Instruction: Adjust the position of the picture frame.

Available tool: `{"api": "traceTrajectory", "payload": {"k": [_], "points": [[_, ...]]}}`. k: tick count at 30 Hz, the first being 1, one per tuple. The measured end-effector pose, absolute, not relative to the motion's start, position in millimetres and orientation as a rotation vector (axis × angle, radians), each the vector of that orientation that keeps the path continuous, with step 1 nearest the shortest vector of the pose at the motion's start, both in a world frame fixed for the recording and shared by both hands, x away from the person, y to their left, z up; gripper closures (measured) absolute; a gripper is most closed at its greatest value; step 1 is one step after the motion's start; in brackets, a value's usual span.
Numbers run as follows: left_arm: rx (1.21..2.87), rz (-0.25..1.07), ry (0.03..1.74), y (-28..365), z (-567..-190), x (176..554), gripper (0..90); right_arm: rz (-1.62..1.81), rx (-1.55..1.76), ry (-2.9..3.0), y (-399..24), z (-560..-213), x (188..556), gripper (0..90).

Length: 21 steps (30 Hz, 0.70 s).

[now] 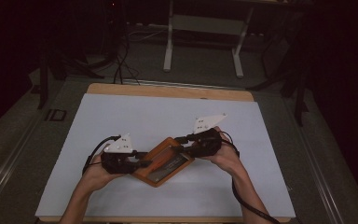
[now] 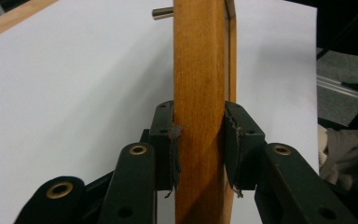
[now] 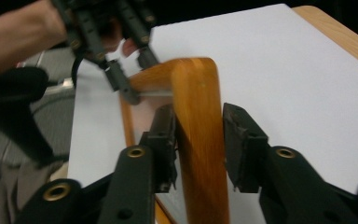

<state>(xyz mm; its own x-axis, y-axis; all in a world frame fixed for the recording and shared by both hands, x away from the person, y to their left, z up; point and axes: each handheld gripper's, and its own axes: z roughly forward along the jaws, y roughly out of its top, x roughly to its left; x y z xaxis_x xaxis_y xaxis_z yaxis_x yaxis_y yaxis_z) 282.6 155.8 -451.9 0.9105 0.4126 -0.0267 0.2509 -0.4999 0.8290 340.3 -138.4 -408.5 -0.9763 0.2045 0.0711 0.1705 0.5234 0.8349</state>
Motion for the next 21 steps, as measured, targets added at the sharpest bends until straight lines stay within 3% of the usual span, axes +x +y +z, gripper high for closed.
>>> {"api": "traceTrajectory", "payload": {"k": [4,7,10,14,21], "points": [[2.095,0.205,0.500,163.5,-456.0,281.5,68.2,1.519,0.511,2.659,-153.4,-424.8,340.1,46.2],[2.080,0.201,0.516,167.3,-458.4,281.1,68.1,1.581,0.678,2.623,-166.4,-449.5,337.5,41.8],[2.064,0.197,0.535,170.4,-460.9,281.0,68.1,1.687,0.796,2.635,-168.2,-474.2,335.2,43.1],[2.031,0.181,0.570,176.6,-465.5,280.4,67.9,1.763,0.873,2.661,-154.2,-505.0,328.8,52.0],[1.968,0.137,0.634,193.8,-478.3,281.1,67.5,1.841,0.907,2.677,-132.7,-521.7,326.3,61.6]]}}
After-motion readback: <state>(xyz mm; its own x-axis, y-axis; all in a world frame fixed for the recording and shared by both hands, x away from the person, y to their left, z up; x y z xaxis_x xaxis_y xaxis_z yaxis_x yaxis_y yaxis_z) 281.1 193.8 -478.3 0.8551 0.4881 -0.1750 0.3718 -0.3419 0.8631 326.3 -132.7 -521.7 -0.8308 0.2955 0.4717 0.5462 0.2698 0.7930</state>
